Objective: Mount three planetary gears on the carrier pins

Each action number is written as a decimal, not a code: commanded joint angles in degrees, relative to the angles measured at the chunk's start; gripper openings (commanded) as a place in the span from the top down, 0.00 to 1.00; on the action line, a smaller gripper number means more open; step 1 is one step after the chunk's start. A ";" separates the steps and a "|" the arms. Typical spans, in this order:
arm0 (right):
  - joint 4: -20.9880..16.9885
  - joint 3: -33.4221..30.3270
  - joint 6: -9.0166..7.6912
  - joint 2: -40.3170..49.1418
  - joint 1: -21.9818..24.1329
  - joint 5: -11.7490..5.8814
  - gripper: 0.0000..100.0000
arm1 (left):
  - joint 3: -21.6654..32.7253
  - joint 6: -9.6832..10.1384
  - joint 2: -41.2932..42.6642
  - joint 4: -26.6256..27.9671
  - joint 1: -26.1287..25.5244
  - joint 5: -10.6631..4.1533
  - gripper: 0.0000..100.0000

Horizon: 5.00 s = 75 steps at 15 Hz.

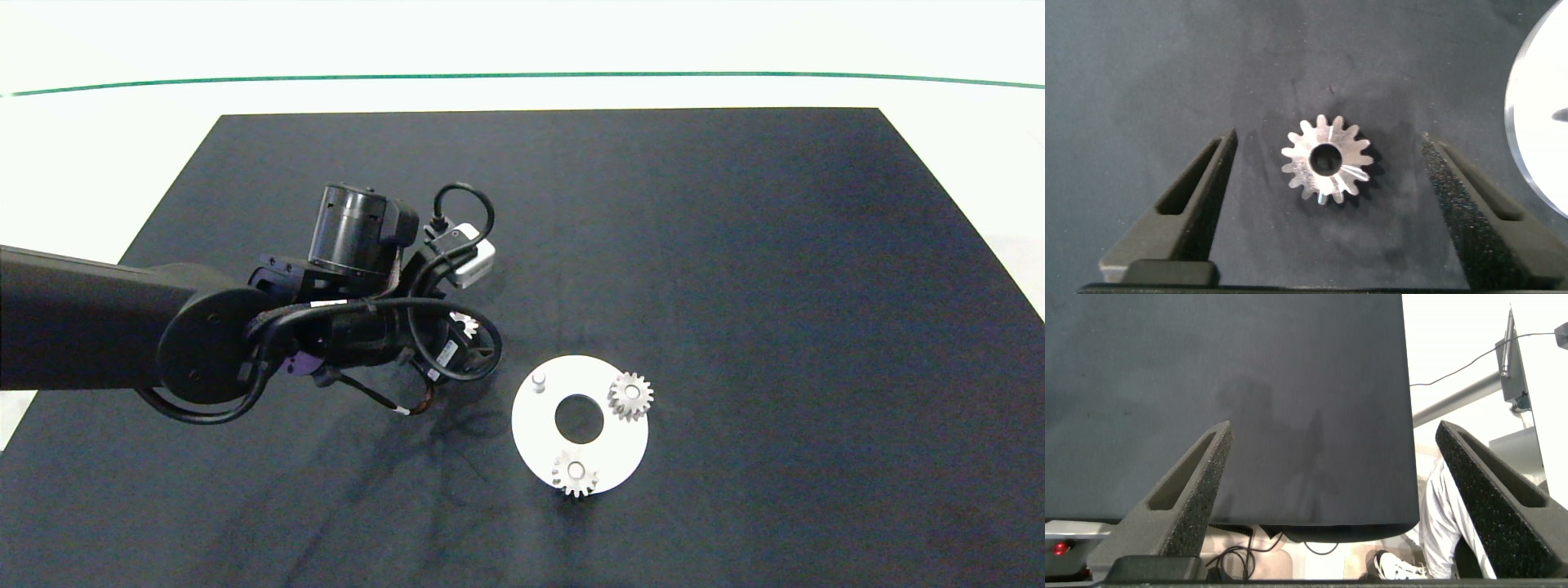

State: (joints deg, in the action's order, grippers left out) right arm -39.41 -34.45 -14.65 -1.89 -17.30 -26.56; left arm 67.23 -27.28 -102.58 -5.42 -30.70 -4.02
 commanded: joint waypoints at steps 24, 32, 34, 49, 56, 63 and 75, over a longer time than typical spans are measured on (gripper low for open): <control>-0.23 0.00 -0.11 -0.04 0.07 -0.16 0.00 | -1.31 -0.14 -0.86 -0.90 1.25 1.39 0.63; -0.23 0.00 -0.29 0.04 -0.02 -0.16 0.00 | -1.40 -0.14 -1.04 -0.90 1.16 1.47 0.80; -0.23 0.00 -0.29 0.04 -0.02 -0.24 0.00 | -1.40 -0.14 -1.04 -0.90 1.16 1.47 0.84; -0.23 -0.18 -0.38 -0.04 -0.02 -0.16 0.00 | -4.13 0.56 10.56 2.35 -3.05 1.12 0.96; -0.14 -0.09 -0.73 -0.04 0.07 -0.16 0.00 | -9.22 2.41 11.88 1.91 -13.07 -3.62 0.96; -0.14 -0.09 -0.73 -0.04 0.07 -0.24 0.00 | -8.43 2.85 6.26 -1.61 -15.89 -4.94 0.96; -0.23 -0.09 -0.73 0.48 -0.10 -0.16 0.00 | -5.18 2.59 1.33 -4.51 -16.15 -5.47 0.96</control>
State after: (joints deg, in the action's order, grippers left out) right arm -39.41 -34.54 -15.26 -1.49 -17.36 -26.60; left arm 61.90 -24.55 -100.99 -9.86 -46.96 -9.45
